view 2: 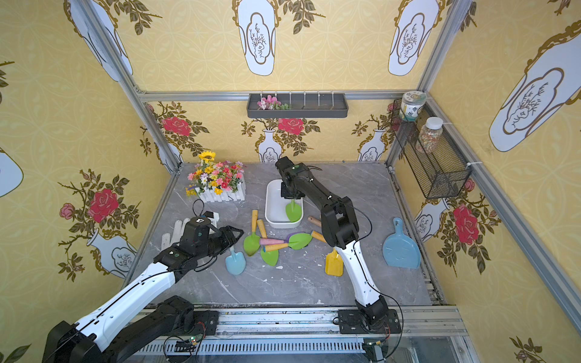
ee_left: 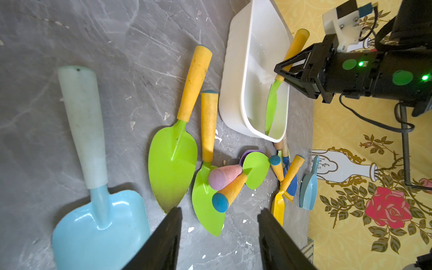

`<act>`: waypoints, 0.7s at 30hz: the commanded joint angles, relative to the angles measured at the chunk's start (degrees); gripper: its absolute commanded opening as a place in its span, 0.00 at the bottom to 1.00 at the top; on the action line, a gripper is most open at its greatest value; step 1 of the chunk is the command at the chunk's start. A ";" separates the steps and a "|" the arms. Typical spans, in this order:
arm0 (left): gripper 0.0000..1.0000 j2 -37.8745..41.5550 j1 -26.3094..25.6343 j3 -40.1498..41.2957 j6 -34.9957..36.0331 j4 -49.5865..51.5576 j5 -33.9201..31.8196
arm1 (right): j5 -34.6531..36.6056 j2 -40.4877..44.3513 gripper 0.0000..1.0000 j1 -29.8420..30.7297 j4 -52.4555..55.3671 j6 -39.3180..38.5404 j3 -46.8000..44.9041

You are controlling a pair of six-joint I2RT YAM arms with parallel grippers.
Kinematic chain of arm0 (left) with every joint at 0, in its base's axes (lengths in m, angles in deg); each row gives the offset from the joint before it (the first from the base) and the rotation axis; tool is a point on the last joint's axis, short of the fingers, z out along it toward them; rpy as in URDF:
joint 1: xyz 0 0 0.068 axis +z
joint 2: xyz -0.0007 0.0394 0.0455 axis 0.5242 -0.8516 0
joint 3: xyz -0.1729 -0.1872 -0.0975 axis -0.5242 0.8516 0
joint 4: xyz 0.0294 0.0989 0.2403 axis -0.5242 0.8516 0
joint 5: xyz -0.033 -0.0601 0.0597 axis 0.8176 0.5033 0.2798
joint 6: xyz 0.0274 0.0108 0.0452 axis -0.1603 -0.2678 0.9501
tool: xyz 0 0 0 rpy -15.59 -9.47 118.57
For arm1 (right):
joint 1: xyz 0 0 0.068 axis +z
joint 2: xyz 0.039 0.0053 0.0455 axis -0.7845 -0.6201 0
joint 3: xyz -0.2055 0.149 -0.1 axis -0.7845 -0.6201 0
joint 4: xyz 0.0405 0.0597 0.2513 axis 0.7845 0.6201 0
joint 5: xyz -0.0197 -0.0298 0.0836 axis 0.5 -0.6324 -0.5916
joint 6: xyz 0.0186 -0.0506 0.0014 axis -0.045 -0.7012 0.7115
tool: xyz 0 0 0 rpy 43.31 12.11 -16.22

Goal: Put the shovel into the storage box
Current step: Place the shovel in the storage box.

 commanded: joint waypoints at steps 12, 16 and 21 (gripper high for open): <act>0.57 -0.61 -0.01 0.58 0.23 -0.24 -0.55 | 2.93 0.95 0.28 -0.14 -0.27 0.56 -6.59; 0.57 -0.13 0.00 0.68 0.32 0.02 -1.34 | 3.20 1.25 0.38 -0.14 0.10 0.84 -6.50; 0.57 0.27 -0.01 0.16 0.49 1.06 -2.45 | 3.41 3.52 0.39 -0.01 0.10 0.89 -7.71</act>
